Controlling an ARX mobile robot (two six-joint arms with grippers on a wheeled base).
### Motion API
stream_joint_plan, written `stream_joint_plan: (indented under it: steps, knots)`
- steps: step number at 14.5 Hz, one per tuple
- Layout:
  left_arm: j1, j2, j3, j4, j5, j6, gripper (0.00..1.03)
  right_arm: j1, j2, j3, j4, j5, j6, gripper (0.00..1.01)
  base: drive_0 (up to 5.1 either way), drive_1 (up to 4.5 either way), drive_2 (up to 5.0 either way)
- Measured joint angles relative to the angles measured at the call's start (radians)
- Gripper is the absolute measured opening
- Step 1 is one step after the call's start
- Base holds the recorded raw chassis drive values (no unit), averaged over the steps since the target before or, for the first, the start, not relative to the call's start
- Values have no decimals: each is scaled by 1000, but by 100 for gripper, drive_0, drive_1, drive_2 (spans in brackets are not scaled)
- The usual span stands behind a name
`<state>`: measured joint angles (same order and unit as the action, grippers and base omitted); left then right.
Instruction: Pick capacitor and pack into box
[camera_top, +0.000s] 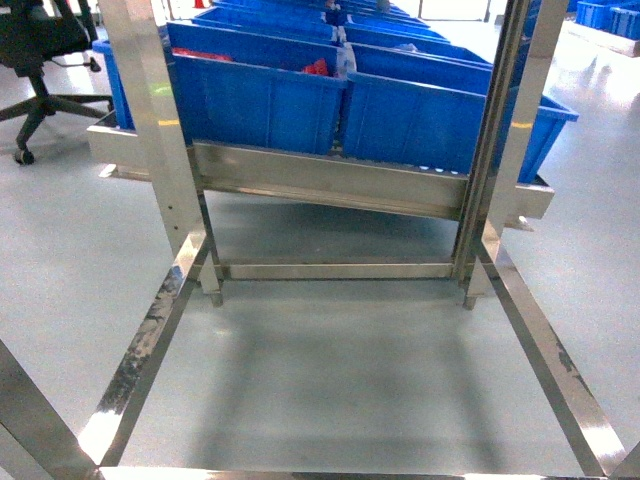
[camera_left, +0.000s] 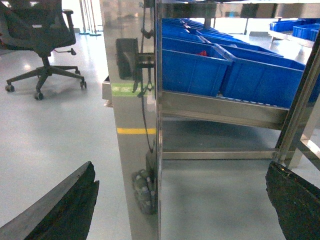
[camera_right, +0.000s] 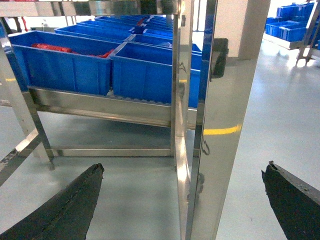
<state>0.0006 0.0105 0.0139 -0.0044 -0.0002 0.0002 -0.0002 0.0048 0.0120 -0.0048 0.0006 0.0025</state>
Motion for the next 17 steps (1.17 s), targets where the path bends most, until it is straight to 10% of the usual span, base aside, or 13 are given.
stream_joint_plan:
  steps: [17]
  knots:
    - [0, 0, 0, 0, 0, 0, 98, 0, 0, 0, 0, 0, 0, 98, 0, 0, 0]
